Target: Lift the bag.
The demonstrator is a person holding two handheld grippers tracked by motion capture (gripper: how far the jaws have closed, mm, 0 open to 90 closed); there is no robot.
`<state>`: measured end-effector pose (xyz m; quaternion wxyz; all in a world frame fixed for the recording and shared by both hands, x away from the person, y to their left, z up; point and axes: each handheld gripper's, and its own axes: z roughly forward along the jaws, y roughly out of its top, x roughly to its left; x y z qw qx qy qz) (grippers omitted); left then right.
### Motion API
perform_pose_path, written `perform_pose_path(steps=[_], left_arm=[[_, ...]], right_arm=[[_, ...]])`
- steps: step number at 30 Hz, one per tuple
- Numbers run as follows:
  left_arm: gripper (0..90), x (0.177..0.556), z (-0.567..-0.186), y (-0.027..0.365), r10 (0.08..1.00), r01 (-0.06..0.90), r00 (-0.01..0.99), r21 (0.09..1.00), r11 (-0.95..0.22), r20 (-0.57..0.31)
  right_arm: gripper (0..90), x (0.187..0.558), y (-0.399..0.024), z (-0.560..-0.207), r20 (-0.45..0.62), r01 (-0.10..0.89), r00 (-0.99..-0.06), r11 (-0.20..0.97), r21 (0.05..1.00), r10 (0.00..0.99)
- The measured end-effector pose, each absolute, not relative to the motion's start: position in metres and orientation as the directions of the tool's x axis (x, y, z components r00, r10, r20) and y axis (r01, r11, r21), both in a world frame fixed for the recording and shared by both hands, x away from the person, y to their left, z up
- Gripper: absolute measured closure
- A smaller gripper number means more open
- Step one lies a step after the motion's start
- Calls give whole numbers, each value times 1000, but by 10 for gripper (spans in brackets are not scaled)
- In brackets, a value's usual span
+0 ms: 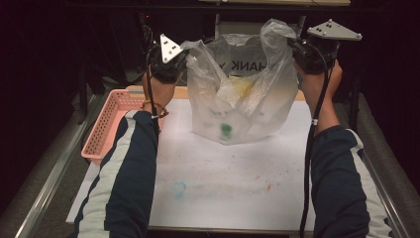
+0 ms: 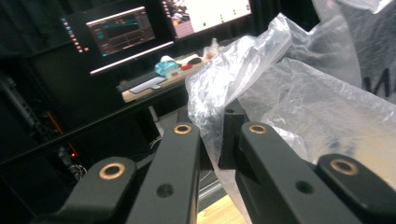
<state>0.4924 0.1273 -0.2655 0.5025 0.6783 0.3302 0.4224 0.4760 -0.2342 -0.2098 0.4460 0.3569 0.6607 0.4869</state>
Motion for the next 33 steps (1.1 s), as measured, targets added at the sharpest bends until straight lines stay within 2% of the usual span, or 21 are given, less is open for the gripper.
perform_pose_path(steps=[2, 5, 8, 16, 20, 21, 22, 24, 25, 33], left_arm=[[866, 494, -268, 127, 877, 38, 415, 958, -285, 244], [803, 497, -273, 125, 871, 55, 429, 956, -290, 239], [796, 497, -279, 121, 856, 54, 447, 947, -315, 260], [613, 494, -288, 116, 845, 71, 476, 946, -316, 246], [442, 489, -290, 115, 857, 74, 456, 949, -305, 240], [393, 488, -290, 116, 861, 76, 449, 950, -304, 240], [393, 488, -290, 116, 860, 79, 453, 950, -301, 235], [384, 487, -291, 117, 866, 91, 444, 949, -301, 232], [346, 486, -291, 117, 871, 102, 439, 951, -292, 221], [334, 477, -296, 116, 851, 78, 466, 946, -314, 244]], right_arm=[[900, 477, -235, -210, -249, 41, -335, 278, 960, 909], [900, 481, -237, -215, -233, 61, -336, 268, 962, 913], [898, 485, -238, -223, -235, 81, -339, 277, 957, 911], [836, 488, -242, -241, -228, 114, -338, 281, 953, 913], [736, 483, -244, -243, -218, 104, -338, 267, 958, 915], [650, 481, -244, -244, -209, 100, -334, 255, 962, 919], [650, 481, -244, -244, -209, 100, -334, 255, 962, 919], [577, 480, -244, -247, -212, 101, -334, 258, 961, 918], [539, 480, -244, -248, -208, 103, -331, 254, 962, 921], [420, 464, -247, -243, -219, 40, -333, 246, 968, 917]])
